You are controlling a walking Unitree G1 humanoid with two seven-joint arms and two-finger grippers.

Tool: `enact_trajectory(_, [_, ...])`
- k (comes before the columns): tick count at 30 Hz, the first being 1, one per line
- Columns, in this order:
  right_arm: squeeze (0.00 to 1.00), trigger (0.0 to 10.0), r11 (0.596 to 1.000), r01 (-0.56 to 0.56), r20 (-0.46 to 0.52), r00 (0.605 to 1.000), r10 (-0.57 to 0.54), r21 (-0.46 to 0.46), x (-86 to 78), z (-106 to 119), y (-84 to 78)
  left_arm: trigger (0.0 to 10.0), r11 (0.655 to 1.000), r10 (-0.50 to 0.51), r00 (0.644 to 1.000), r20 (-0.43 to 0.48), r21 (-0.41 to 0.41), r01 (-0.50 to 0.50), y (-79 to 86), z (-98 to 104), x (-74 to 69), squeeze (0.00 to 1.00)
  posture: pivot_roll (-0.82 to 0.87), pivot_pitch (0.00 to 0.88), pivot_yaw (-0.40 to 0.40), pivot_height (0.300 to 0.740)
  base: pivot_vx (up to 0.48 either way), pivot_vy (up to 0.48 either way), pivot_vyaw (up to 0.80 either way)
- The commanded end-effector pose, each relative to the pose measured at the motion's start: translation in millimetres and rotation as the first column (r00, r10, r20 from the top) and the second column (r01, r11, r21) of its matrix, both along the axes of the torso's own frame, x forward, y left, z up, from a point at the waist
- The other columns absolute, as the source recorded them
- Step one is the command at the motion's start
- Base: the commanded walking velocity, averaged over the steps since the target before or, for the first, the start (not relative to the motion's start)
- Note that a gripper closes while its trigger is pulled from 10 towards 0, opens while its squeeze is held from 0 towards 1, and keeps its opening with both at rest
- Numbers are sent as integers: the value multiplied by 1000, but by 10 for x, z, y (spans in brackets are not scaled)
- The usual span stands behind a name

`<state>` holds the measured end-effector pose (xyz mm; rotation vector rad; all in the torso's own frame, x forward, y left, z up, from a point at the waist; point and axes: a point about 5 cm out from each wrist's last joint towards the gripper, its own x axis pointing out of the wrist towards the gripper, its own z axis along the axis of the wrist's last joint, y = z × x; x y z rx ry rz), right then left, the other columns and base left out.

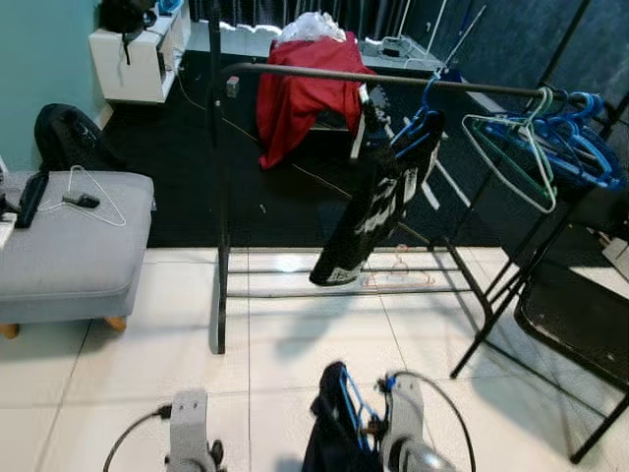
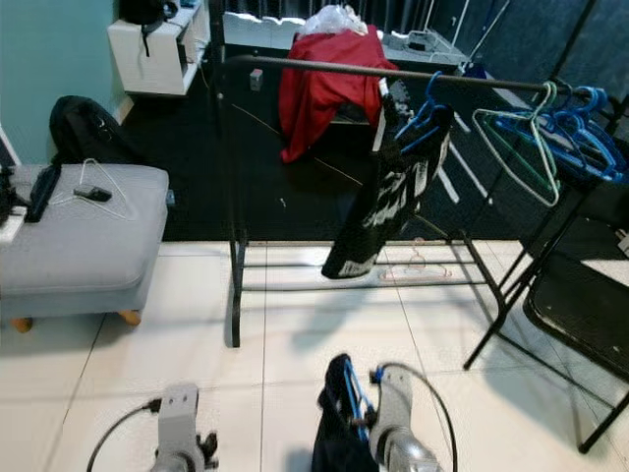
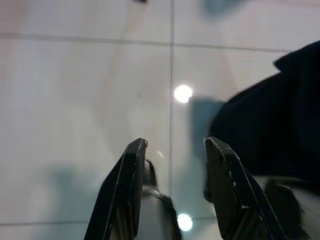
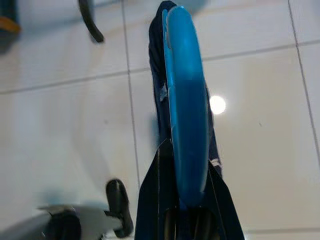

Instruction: Hang hanger

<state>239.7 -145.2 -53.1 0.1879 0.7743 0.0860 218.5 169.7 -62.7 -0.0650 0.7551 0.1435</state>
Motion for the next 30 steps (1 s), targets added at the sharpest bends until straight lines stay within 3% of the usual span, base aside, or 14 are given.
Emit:
enact_trajectory(1, [0,10000,999,0,27,1000,-1,39,37,32,69,10000,999,-37,999,-30,24,38,34,-30,-43,0,-4,42,-41,740,0,0,0])
enact_trajectory(12, [0,10000,995,34,20,999,-36,94,34,30,91,10000,997,-76,996,-40,31,78,-77,-39,-36,0,6,46,-50,740,0,0,0])
enact_trajectory(16, [0,10000,996,22,20,1000,-23,82,26,24,104,10000,996,-87,995,-49,32,88,-101,-48,-43,0,2,44,-49,740,0,0,0])
enact_trajectory(19, [0,10000,997,43,1,999,-43,61,-24,-13,25,10000,996,-86,995,-57,25,88,-196,-56,-42,0,-2,42,-86,740,0,0,0])
enact_trajectory(30, [0,10000,995,81,-23,997,-80,57,-87,-55,-50,10000,998,-68,995,-74,12,69,-120,-111,-147,0,-29,57,-67,740,0,0,0])
